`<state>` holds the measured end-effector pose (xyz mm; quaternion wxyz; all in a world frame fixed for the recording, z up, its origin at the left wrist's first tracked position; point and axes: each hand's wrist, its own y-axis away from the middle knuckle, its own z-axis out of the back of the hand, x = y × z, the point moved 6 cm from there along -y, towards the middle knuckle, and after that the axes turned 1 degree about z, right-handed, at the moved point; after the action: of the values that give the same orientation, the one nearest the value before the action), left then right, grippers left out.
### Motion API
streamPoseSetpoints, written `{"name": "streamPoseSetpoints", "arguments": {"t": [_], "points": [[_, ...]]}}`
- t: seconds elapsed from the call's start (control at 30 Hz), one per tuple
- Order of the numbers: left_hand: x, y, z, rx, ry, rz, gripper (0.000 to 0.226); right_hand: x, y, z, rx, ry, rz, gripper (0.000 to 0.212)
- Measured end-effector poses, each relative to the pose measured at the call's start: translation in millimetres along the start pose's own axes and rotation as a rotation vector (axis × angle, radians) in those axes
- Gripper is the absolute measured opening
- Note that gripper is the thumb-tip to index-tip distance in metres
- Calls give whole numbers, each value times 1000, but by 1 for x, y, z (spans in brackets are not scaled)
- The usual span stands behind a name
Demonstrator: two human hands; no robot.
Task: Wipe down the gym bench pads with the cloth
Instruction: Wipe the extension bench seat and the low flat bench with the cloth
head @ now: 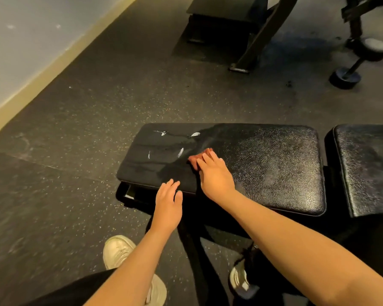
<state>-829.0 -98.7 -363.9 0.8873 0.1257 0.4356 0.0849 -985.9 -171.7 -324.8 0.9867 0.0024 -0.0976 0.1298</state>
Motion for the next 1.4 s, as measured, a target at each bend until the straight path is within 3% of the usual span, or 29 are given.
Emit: {"name": "streamPoseSetpoints", "arguments": {"t": [0.07, 0.2, 0.3, 0.4, 0.5, 0.6, 0.67, 0.73, 0.8, 0.9, 1.07, 1.27, 1.4], "points": [[2, 1, 3, 1, 56, 38, 45, 21, 12, -6, -36, -18, -6, 42], [7, -4, 11, -56, 125, 42, 45, 65, 30, -26, 14, -78, 178, 45], [11, -10, 16, -88, 131, 32, 42, 55, 20, -25, 24, -54, 256, 40], [17, -14, 16, -82, 145, 24, 40, 25, -5, -13, -26, -6, 95, 30], [21, -16, 16, -115, 193, 39, 39, 24, -12, -18, -23, -10, -28, 34], [22, -19, 20, -190, 295, 87, 42, 57, -1, -32, 34, -163, 102, 38], [18, -25, 18, -185, 333, 49, 46, 69, 5, -31, 98, -403, 132, 39], [9, -26, 7, -104, 266, -31, 48, 63, 5, -22, 123, -611, 65, 40], [3, -24, -7, -56, 132, -75, 49, 51, 4, -13, 68, -671, 2, 39], [4, -24, -14, -92, -161, -164, 51, 40, 6, -15, -16, -662, -57, 36], [22, -39, 9, -132, -315, -271, 48, 48, 2, -27, 0, -545, 0, 36], [71, -48, 49, -318, -133, 122, 41, 63, -3, -39, 56, -401, 110, 34], [56, -41, 35, -285, 90, 110, 40, 68, -12, -40, 57, -429, 66, 34]]}}
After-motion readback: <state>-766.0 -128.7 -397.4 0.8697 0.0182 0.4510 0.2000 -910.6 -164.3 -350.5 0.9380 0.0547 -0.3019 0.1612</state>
